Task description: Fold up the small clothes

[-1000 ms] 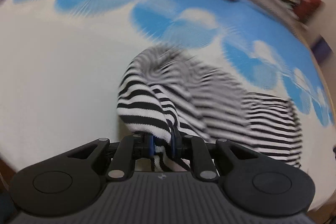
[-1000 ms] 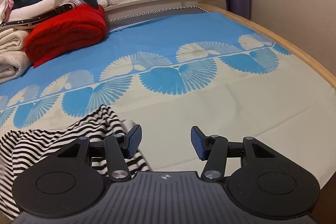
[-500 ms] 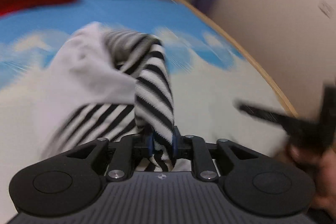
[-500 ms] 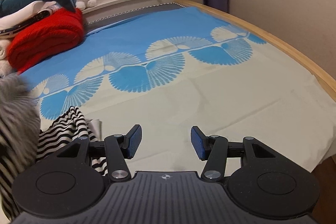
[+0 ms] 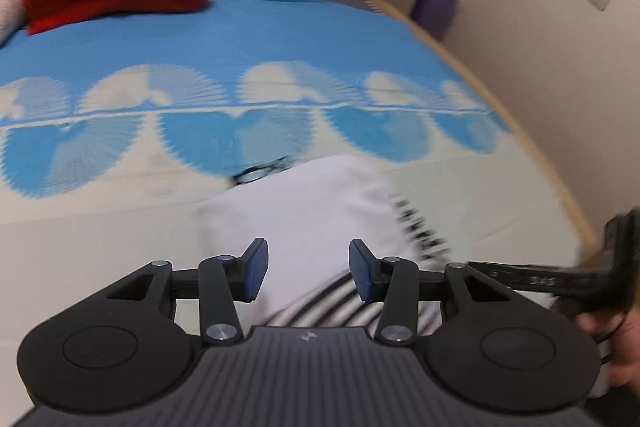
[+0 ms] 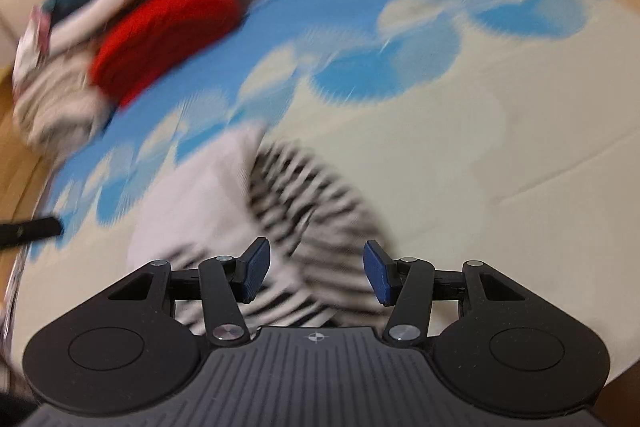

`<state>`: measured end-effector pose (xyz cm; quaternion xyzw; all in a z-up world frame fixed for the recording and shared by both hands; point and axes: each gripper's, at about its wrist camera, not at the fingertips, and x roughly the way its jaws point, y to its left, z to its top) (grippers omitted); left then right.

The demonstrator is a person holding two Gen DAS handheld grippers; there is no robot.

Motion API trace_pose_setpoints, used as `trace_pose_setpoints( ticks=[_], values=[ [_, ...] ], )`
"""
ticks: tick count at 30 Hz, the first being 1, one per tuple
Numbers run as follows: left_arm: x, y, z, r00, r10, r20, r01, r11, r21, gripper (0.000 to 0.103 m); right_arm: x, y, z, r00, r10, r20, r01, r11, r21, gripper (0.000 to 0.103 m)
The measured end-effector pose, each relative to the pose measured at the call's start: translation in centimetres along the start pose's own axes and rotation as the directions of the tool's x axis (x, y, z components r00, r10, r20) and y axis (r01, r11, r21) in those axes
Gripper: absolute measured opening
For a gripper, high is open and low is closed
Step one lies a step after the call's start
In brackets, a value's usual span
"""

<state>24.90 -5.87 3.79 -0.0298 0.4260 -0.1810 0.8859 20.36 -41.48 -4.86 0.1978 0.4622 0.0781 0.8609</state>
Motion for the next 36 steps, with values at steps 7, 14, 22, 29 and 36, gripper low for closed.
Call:
trace_pose_setpoints(
  ticks=[7, 14, 22, 29, 36],
  values=[
    [0.6, 1.7, -0.1, 0.996, 0.055, -0.073, -0.056, 0.998, -0.014, 0.048, 2.1, 0.9, -1.2, 0.99, 0.008, -0.144, -0.014, 0.999, -0.047, 0.031],
    [3.1, 1.4, -0.8, 0.99, -0.021, -0.142, 0.003, 0.992, -0.125, 0.049, -5.1, -1.4, -1.5, 0.976, 0.216, 0.008, -0.215, 0.975, -0.049, 0.004],
    [6.7, -2.3, -1.9, 0.964, -0.108, -0.243, 0.081, 0.989, -0.121, 0.063, -8.0, -5.5, -4.0, 0.988, 0.144, -0.058, -0.149, 0.984, -0.1, 0.003],
    [12.1, -4.8, -4.4, 0.927, 0.101, -0.36, -0.068, 0.992, 0.105, 0.079, -3.6, -4.1, -5.1, 0.981, 0.034, -0.192, -0.07, 0.98, -0.186, 0.003],
    [10.1, -3.6, -3.9, 0.933, 0.034, -0.358, -0.013, 0.998, 0.06, 0.079, 0.3, -1.3, -6.2, 0.951, -0.139, -0.275, 0.035, 0.936, -0.35, 0.003]
  ],
)
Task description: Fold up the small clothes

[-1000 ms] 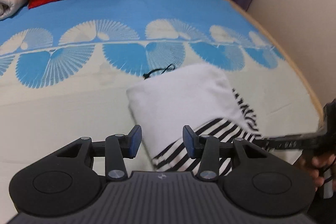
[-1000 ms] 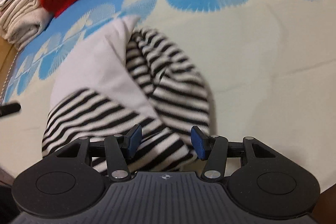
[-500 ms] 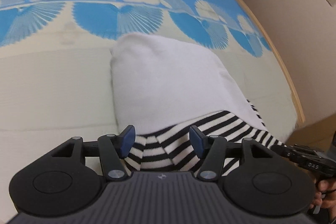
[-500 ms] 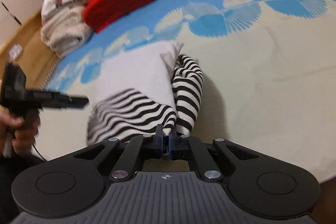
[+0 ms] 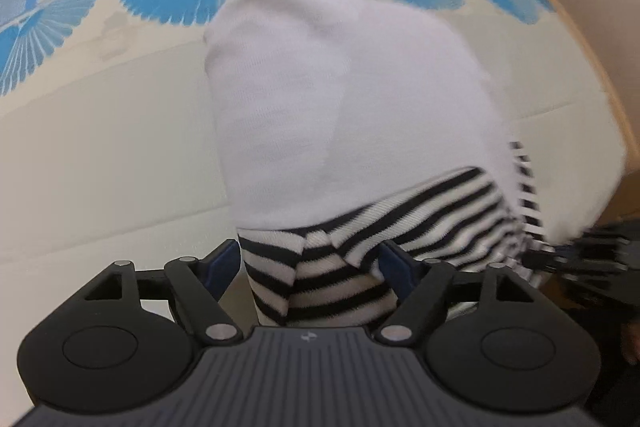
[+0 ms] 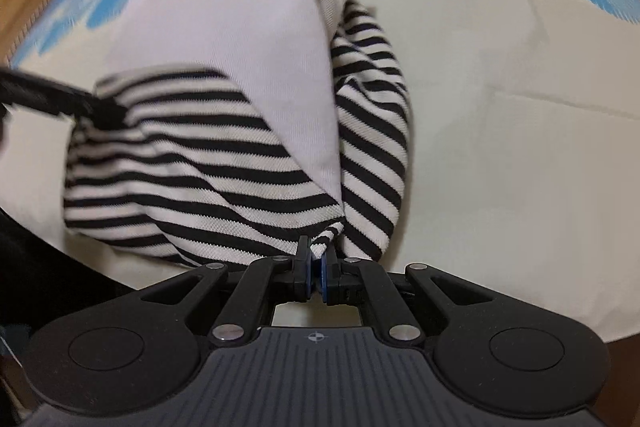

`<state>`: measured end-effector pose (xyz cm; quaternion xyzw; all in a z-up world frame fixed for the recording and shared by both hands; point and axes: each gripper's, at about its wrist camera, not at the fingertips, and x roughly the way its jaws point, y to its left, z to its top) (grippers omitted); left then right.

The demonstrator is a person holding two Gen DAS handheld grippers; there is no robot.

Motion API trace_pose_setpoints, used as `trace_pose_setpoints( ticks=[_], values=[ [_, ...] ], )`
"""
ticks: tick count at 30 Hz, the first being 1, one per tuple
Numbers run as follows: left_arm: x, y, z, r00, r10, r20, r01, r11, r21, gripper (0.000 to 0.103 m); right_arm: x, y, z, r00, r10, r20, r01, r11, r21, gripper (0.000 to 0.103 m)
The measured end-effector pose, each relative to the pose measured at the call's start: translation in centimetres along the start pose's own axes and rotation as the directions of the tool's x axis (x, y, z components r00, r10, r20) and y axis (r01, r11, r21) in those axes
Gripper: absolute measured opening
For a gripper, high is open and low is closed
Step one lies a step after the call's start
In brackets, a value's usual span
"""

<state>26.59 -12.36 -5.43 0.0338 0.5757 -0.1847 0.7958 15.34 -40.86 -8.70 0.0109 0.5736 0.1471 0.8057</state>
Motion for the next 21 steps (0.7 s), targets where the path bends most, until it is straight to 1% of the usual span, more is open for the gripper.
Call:
trace_pose_setpoints(
  ticks=[2, 3, 4, 5, 6, 7, 8, 9, 10, 11, 12, 13, 14, 15, 17, 18, 21],
  values=[
    [-1.3, -0.3, -0.6, 0.997, -0.069, 0.017, 0.068, 0.996, 0.063, 0.079, 0.2, 0.4, 0.2, 1.0, -0.004, -0.008, 0.004, 1.0, -0.02, 0.003],
    [-1.1, -0.6, -1.0, 0.997, -0.083, -0.002, 0.083, 0.991, 0.109, 0.079, 0.3, 0.4, 0.2, 1.0, -0.008, -0.012, 0.008, 1.0, -0.019, 0.003],
    [-0.3, -0.8, -1.4, 0.998, -0.048, -0.043, 0.054, 0.987, 0.154, 0.079, 0.3, 0.4, 0.3, 1.0, -0.011, -0.016, 0.011, 1.0, -0.015, 0.003],
    [1.0, -1.2, -1.9, 0.996, 0.021, -0.088, -0.002, 0.978, 0.208, 0.081, 0.3, 0.4, 0.6, 1.0, -0.013, -0.019, 0.013, 1.0, -0.009, 0.004],
    [2.4, -1.4, -2.4, 0.989, 0.082, -0.12, -0.049, 0.966, 0.255, 0.082, 0.1, 0.3, 0.9, 1.0, -0.011, -0.015, 0.011, 1.0, -0.001, 0.004],
    [2.9, -1.4, -2.6, 0.987, 0.1, -0.126, -0.062, 0.959, 0.276, 0.084, -0.3, 0.2, 1.3, 1.0, -0.003, 0.0, 0.003, 1.0, 0.017, 0.005],
    [3.0, -1.4, -2.4, 0.988, 0.096, -0.12, -0.059, 0.957, 0.283, 0.084, -1.0, 0.0, 1.7, 0.999, 0.006, 0.039, -0.007, 0.999, 0.046, 0.007],
    [2.9, -1.2, -2.2, 0.989, 0.087, -0.118, -0.052, 0.96, 0.274, 0.084, -1.8, -0.3, 2.1, 0.996, 0.011, 0.093, -0.018, 0.997, 0.08, 0.011],
    [2.7, -0.9, -2.0, 0.989, 0.081, -0.12, -0.047, 0.964, 0.261, 0.084, -3.1, -0.8, 2.6, 0.985, 0.028, 0.172, -0.05, 0.991, 0.128, 0.015],
    [2.4, -0.7, -1.9, 0.99, 0.074, -0.12, -0.041, 0.967, 0.252, 0.084, -4.2, -1.3, 2.9, 0.97, 0.045, 0.237, -0.087, 0.981, 0.172, 0.025],
    [1.8, -0.5, -1.8, 0.992, 0.065, -0.11, -0.036, 0.968, 0.247, 0.084, -5.2, -1.9, 3.2, 0.948, 0.056, 0.313, -0.132, 0.965, 0.227, 0.035],
    [1.2, -0.2, -1.6, 0.994, 0.054, -0.091, -0.031, 0.97, 0.24, 0.084, -5.8, -2.5, 3.6, 0.928, 0.054, 0.369, -0.165, 0.947, 0.275, 0.039],
    [0.7, 0.1, -1.5, 0.997, 0.044, -0.068, -0.027, 0.973, 0.228, 0.084, -6.1, -3.0, 4.0, 0.913, 0.048, 0.404, -0.188, 0.931, 0.314, 0.043],
    [0.1, 0.6, -1.2, 0.999, 0.034, -0.041, -0.024, 0.978, 0.206, 0.084, -6.0, -3.3, 4.5, 0.903, 0.041, 0.427, -0.208, 0.913, 0.352, 0.044],
    [-0.7, 1.6, -0.4, 0.999, 0.037, 0.009, -0.038, 0.987, 0.156, 0.084, -5.0, -3.6, 5.5, 0.904, 0.026, 0.426, -0.213, 0.893, 0.397, 0.046],
    [-1.0, 2.1, -0.1, 0.998, 0.058, 0.036, -0.062, 0.989, 0.131, 0.084, -4.2, -3.5, 6.2, 0.912, 0.017, 0.411, -0.204, 0.886, 0.416, 0.051],
    [-1.9, 3.3, 0.9, 0.988, 0.123, 0.093, -0.129, 0.99, 0.065, 0.084, -1.9, -3.9, 8.4, 0.934, -0.002, 0.358, -0.177, 0.867, 0.466, 0.059]
  ],
)
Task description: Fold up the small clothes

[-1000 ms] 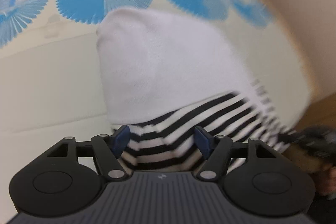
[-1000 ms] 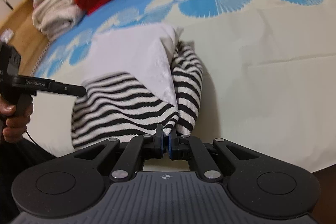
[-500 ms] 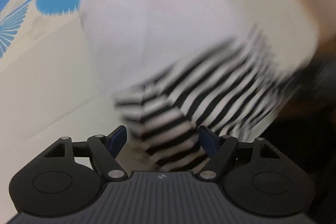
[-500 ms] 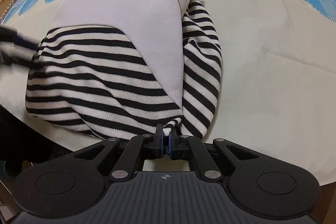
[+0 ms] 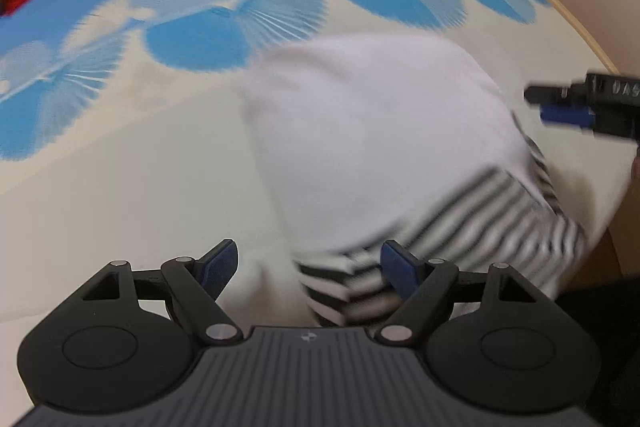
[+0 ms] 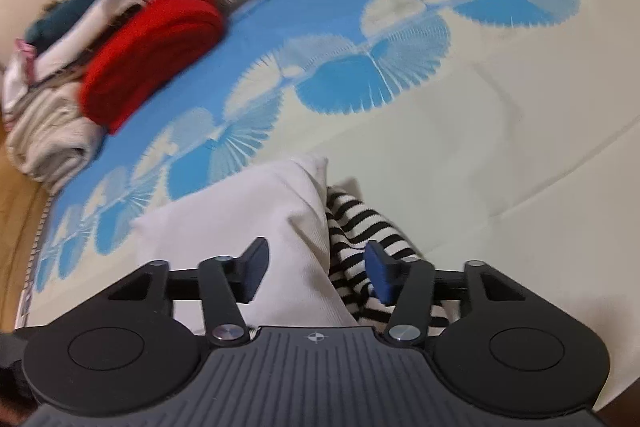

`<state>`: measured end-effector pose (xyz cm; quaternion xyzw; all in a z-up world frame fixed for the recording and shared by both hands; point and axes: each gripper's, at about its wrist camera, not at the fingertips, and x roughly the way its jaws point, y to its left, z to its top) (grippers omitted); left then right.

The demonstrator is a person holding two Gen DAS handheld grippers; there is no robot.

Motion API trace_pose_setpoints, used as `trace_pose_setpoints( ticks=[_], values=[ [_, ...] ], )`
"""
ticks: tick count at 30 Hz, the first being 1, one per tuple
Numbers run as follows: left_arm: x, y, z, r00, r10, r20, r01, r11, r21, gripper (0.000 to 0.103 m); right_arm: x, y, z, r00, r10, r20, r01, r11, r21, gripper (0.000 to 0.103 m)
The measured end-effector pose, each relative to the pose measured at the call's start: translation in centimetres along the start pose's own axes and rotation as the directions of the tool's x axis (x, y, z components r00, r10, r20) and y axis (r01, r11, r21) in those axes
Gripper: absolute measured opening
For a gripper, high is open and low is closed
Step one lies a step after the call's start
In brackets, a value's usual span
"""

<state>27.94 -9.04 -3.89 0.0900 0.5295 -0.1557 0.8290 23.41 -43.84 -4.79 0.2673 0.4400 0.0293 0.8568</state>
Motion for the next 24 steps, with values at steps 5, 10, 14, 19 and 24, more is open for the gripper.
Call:
trace_pose_setpoints(
  ticks=[5, 10, 14, 19, 24],
  values=[
    [-0.4, 1.2, 1.0, 0.999, 0.036, 0.018, -0.035, 0.997, -0.072, 0.084, 3.9, 1.4, 1.0, 0.998, -0.055, -0.023, 0.055, 0.998, 0.039, 0.067],
    [-0.4, 1.4, 0.9, 0.999, 0.032, 0.023, -0.03, 0.997, -0.072, 0.084, 6.2, 1.8, 1.2, 0.995, -0.09, -0.051, 0.093, 0.994, 0.049, 0.057],
    [-0.5, 1.8, 0.8, 0.999, 0.033, 0.027, -0.031, 0.996, -0.08, 0.084, 4.4, 2.5, 1.7, 0.996, -0.029, 0.085, 0.025, 0.998, 0.057, 0.005],
    [-0.7, 2.4, 0.9, 0.999, 0.02, 0.035, -0.015, 0.99, -0.141, 0.084, 4.2, 1.3, 1.5, 0.975, -0.193, 0.115, 0.184, 0.979, 0.085, 0.005],
    [-0.6, 3.3, 1.2, 0.998, -0.038, 0.04, 0.047, 0.971, -0.236, 0.084, 4.3, 1.2, 0.7, 0.967, -0.247, 0.061, 0.246, 0.969, 0.027, 0.026]
  ],
)
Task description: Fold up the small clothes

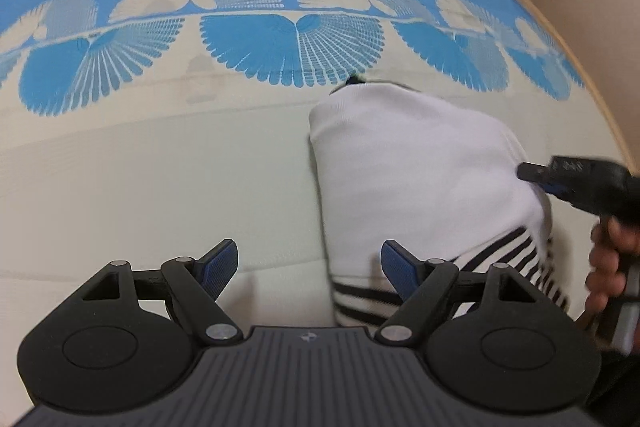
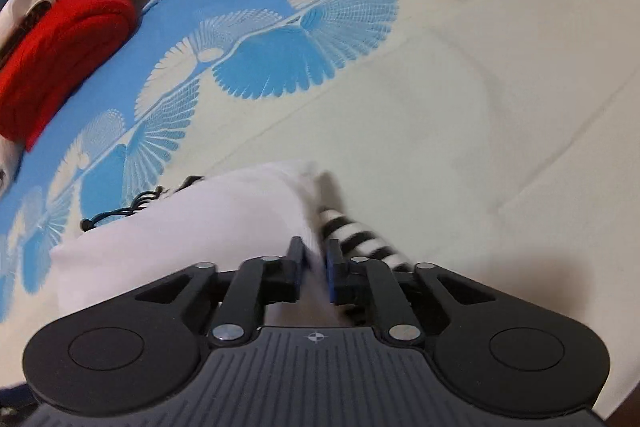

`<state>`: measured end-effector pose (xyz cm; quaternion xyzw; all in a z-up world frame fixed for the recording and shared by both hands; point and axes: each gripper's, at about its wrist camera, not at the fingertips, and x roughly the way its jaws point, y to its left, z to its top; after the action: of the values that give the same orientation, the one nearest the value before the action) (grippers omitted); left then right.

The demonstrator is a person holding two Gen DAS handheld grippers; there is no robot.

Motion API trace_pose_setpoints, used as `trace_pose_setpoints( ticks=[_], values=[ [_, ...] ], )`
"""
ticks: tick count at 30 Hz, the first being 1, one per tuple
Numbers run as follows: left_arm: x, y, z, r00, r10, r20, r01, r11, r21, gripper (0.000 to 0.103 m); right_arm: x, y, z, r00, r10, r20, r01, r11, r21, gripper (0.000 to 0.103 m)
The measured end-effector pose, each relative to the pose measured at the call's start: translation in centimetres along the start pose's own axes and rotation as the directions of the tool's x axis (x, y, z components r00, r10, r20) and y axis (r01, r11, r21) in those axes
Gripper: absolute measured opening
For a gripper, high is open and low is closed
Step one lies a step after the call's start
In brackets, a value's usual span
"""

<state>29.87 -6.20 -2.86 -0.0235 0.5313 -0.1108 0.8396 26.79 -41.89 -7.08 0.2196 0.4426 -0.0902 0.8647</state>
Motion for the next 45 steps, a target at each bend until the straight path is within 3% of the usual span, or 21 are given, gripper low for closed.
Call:
trace_pose_setpoints(
  ticks=[1, 3, 4, 6, 7, 8, 10, 12, 17, 20, 24, 28, 29, 30, 32, 36, 43, 45],
  values=[
    [0.0, 0.3, 0.2, 1.0, -0.022, 0.004, 0.022, 0.999, -0.031, 0.084, -1.1, 0.2, 0.1, 0.999, -0.008, 0.048, 0.01, 0.999, -0.031, 0.031],
    [-0.1, 0.8, 0.6, 0.997, -0.072, 0.018, 0.074, 0.993, -0.095, 0.084, -3.1, 0.1, 0.1, 0.991, 0.045, 0.126, -0.037, 0.997, -0.064, 0.052],
    [0.0, 1.0, 0.9, 0.995, -0.098, 0.028, 0.101, 0.986, -0.13, 0.084, -3.9, 0.0, -0.1, 0.985, 0.109, 0.135, -0.099, 0.992, -0.08, 0.053],
    [0.2, 1.3, 1.3, 0.988, -0.148, 0.043, 0.154, 0.968, -0.197, 0.084, -3.9, -0.3, -0.2, 0.976, 0.207, 0.071, -0.198, 0.973, -0.121, 0.052],
    [0.6, 1.5, 1.5, 0.984, -0.173, 0.045, 0.179, 0.956, -0.23, 0.084, -3.1, -0.3, -0.7, 0.975, 0.222, -0.013, -0.221, 0.964, -0.151, 0.053],
    [1.1, 1.6, 1.7, 0.98, -0.195, 0.043, 0.199, 0.944, -0.262, 0.084, -2.0, -0.3, -1.4, 0.977, 0.189, -0.098, -0.205, 0.962, -0.181, 0.053],
    [2.0, 1.6, 1.9, 0.975, -0.219, 0.032, 0.218, 0.927, -0.306, 0.084, 0.5, -0.7, -3.2, 0.969, 0.047, -0.242, -0.113, 0.957, -0.266, 0.055],
    [3.3, 1.5, 2.1, 0.974, -0.228, 0.012, 0.218, 0.914, -0.342, 0.084, 1.1, -1.1, -3.5, 0.969, -0.028, -0.247, -0.049, 0.953, -0.298, 0.056],
    [6.6, 2.0, 2.3, 0.969, -0.245, -0.03, 0.209, 0.88, -0.425, 0.089, -0.5, -2.3, -2.2, 0.984, 0.07, -0.163, -0.102, 0.975, -0.197, 0.057],
    [8.6, 2.3, 2.6, 0.955, -0.296, -0.024, 0.251, 0.846, -0.47, 0.092, 0.2, -2.1, -2.9, 0.974, 0.085, -0.211, -0.125, 0.975, -0.184, 0.067],
    [10.9, 2.5, 2.7, 0.939, -0.343, -0.029, 0.278, 0.805, -0.524, 0.094, 1.5, -1.1, -3.4, 0.963, 0.061, -0.262, -0.113, 0.975, -0.189, 0.068],
    [11.7, 1.9, 3.1, 0.938, -0.346, -0.031, 0.29, 0.829, -0.479, 0.088, 2.1, -0.9, -3.1, 0.96, 0.066, -0.271, -0.109, 0.983, -0.147, 0.065],
    [11.5, 1.7, 3.3, 0.942, -0.336, -0.031, 0.288, 0.848, -0.446, 0.075, 1.9, -0.9, -3.1, 0.96, 0.075, -0.269, -0.116, 0.983, -0.143, 0.055],
    [11.1, 1.5, 3.6, 0.946, -0.324, -0.026, 0.284, 0.863, -0.417, 0.054, 1.8, -0.7, -3.2, 0.958, 0.098, -0.269, -0.138, 0.982, -0.132, 0.036],
    [9.3, 1.3, 4.3, 0.956, -0.293, 0.018, 0.279, 0.887, -0.368, 0.042, 1.3, 0.0, -3.1, 0.956, 0.141, -0.258, -0.178, 0.976, -0.126, 0.007],
    [4.4, 1.1, 6.1, 0.968, -0.208, 0.14, 0.237, 0.939, -0.248, 0.04, 0.0, 2.2, -2.5, 0.958, 0.22, -0.184, -0.248, 0.958, -0.144, 0.005],
    [0.3, 7.3, 8.4, 0.961, -0.104, 0.256, 0.162, 0.962, -0.218, 0.043, -0.7, 8.0, -1.6, 0.93, 0.362, -0.059, -0.367, 0.915, -0.165, 0.003],
    [-0.5, 8.9, 9.0, 0.957, -0.085, 0.278, 0.145, 0.968, -0.204, 0.051, -0.5, 10.0, -1.7, 0.926, 0.376, -0.034, -0.375, 0.907, -0.189, 0.003]
  ],
)
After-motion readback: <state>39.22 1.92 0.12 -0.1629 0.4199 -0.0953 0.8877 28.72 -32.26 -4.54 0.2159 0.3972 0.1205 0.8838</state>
